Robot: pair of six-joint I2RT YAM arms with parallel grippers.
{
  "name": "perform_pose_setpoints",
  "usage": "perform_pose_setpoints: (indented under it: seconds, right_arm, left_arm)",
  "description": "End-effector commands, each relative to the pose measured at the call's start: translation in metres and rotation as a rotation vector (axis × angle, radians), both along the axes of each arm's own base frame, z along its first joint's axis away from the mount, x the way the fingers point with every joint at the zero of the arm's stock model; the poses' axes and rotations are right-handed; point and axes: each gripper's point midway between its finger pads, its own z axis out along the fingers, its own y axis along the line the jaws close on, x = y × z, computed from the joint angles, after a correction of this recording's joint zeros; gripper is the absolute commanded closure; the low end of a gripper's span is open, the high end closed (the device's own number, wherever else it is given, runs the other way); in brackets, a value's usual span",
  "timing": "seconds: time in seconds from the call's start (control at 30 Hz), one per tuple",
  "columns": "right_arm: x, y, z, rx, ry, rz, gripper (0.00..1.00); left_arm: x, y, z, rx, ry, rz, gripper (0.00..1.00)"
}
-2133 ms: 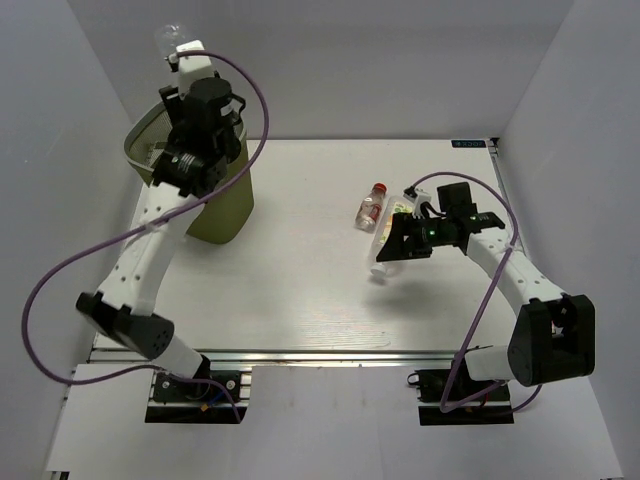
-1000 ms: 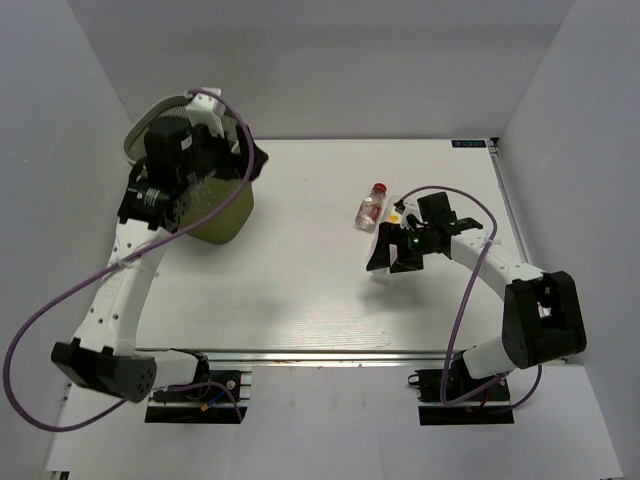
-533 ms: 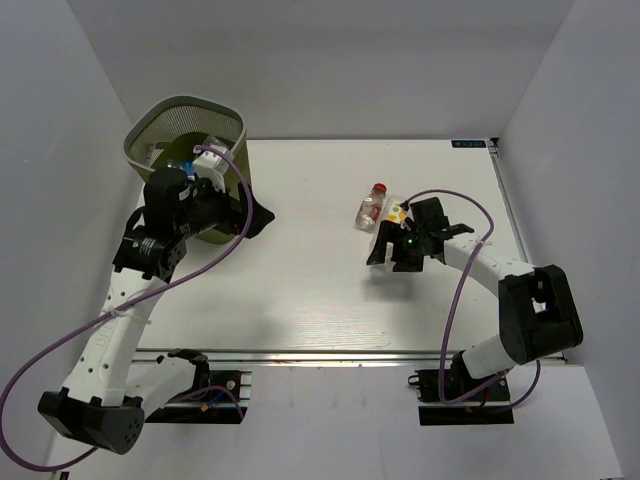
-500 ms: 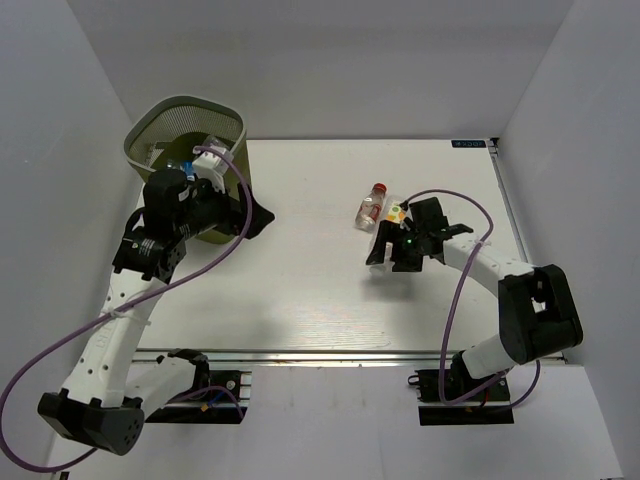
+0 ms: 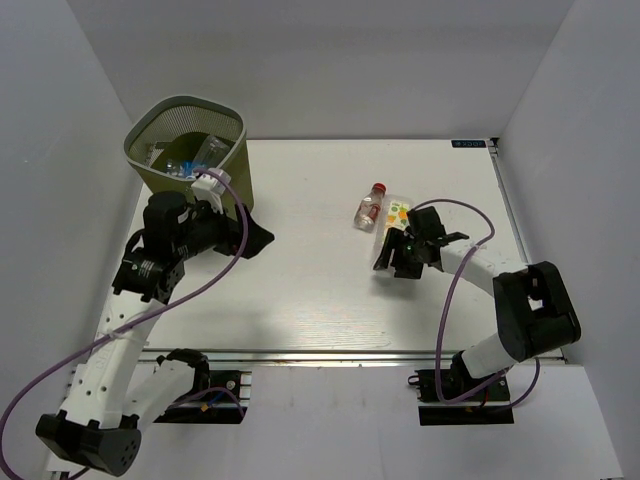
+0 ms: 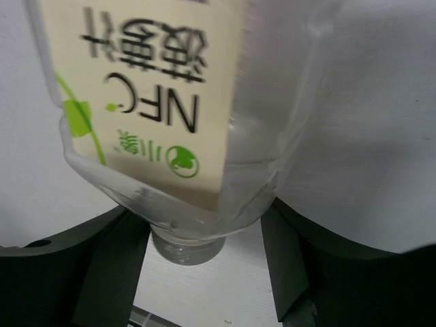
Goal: Put the plastic bottles in the bin
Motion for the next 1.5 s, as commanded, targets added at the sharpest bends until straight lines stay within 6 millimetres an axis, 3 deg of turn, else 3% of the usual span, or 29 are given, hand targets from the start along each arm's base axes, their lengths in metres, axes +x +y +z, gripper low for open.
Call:
perform_pose_setpoints:
  seconds: [0.0,0.13,0.33,0.5,0.6,0.77,0.9,1.0,1.03,1.1,1.17,1.2,1.3,1.33,1.37,1.43,1.47]
  right_arm:
    - [0.007,-0.002,-0.008,-0.015,-0.022,-0.041,0.33]
    - [0.01,-0.006,-0.012,-0.037,-0.028,-0.056,0.4]
    - [0.016,-0.009,0.012,-0.036,-0.133,-0.04,0.66]
    - [0.01,-0.016,0.016,-0.055,-0.183,-0.015,0.89]
    - [0.02,-0.016,0.047,-0.065,-0.324,0.052,1.0]
    - [0.032,-0.011,0.117,-0.048,-0.586,0.139,1.0]
    - [0.034,-0.002,0.156,-0.028,-0.697,0.217,1.0]
    - [0.037,0.009,0.17,-0.012,-0.741,0.264,1.0]
    - [0.039,0.016,0.187,-0.001,-0.789,0.289,1.0]
    - [0.045,0.026,0.197,0.014,-0.831,0.325,1.0]
    - [0.047,0.042,0.227,0.043,-0.914,0.378,1.0]
    - [0.055,0.048,0.229,0.04,-0.931,0.388,1.0]
    - [0.062,0.082,0.297,0.079,-1.105,0.464,1.0]
    - [0.068,0.09,0.298,0.084,-1.106,0.483,1.0]
    - [0.07,0.096,0.32,0.092,-1.154,0.49,1.0]
    - [0.074,0.115,0.324,0.103,-1.162,0.526,1.0]
    - [0.078,0.126,0.352,0.118,-1.221,0.54,1.0]
  left_arm:
    - [-0.011,-0.001,0.006,-0.026,-0.014,-0.01,0.01]
    - [-0.015,0.0,-0.002,-0.029,0.004,-0.006,0.01]
    - [-0.018,-0.001,-0.022,-0.042,0.036,-0.007,0.01]
    - [-0.02,-0.004,-0.028,-0.056,0.04,-0.021,0.01]
    - [-0.02,-0.006,-0.025,-0.062,0.032,-0.031,0.01]
    - [-0.029,-0.008,-0.041,-0.066,0.066,-0.058,0.01]
    - [-0.041,-0.008,-0.065,-0.076,0.121,-0.068,0.01]
    - [-0.049,-0.008,-0.079,-0.088,0.159,-0.071,0.01]
    - [-0.052,-0.008,-0.079,-0.089,0.152,-0.071,0.01]
    - [-0.059,-0.008,-0.089,-0.096,0.181,-0.074,0.01]
    - [-0.063,-0.007,-0.09,-0.111,0.184,-0.067,0.01]
    - [-0.065,-0.006,-0.098,-0.105,0.209,-0.065,0.01]
    - [-0.073,-0.007,-0.105,-0.12,0.237,-0.066,0.01]
    - [-0.073,-0.007,-0.103,-0.122,0.228,-0.066,0.01]
    - [-0.074,-0.006,-0.107,-0.119,0.238,-0.065,0.01]
    - [-0.076,-0.006,-0.109,-0.125,0.245,-0.062,0.01]
    - [-0.076,-0.006,-0.107,-0.127,0.236,-0.063,0.01]
